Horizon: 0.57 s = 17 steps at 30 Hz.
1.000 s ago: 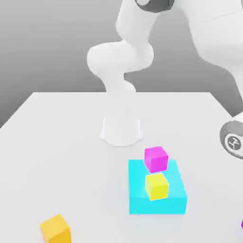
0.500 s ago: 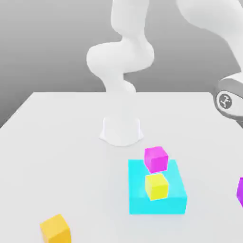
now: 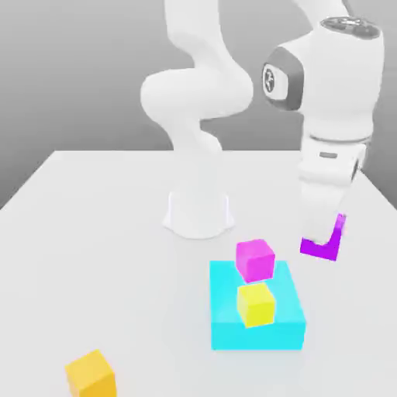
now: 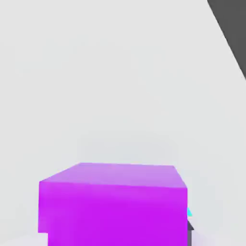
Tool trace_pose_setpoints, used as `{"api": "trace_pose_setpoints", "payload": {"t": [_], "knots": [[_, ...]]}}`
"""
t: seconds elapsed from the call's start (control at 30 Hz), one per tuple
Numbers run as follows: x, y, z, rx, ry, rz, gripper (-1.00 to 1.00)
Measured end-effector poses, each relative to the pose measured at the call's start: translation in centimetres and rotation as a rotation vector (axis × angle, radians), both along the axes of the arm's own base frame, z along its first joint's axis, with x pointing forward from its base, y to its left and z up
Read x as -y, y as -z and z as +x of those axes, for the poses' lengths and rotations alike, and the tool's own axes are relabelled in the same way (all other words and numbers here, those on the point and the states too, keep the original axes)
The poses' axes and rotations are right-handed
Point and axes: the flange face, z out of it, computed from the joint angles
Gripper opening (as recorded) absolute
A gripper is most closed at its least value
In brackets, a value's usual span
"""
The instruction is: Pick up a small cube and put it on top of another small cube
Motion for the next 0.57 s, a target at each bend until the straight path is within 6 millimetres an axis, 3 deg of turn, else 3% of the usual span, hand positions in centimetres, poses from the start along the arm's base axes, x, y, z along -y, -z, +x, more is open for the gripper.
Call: {"api": "trace_pose_setpoints", "payload": {"t": [0.27,0.47,0.5,0.57], "knots": [[5.4,0.1,-6.1,0.014,0.198,-0.034,-1.0],[5.9,5.4,-6.6,0.017,0.221,-0.041,-1.0],[5.9,6.3,-6.6,0.017,0.221,-0.041,1.0],[5.9,6.3,-6.6,0.017,0.221,-0.041,1.0]]}}
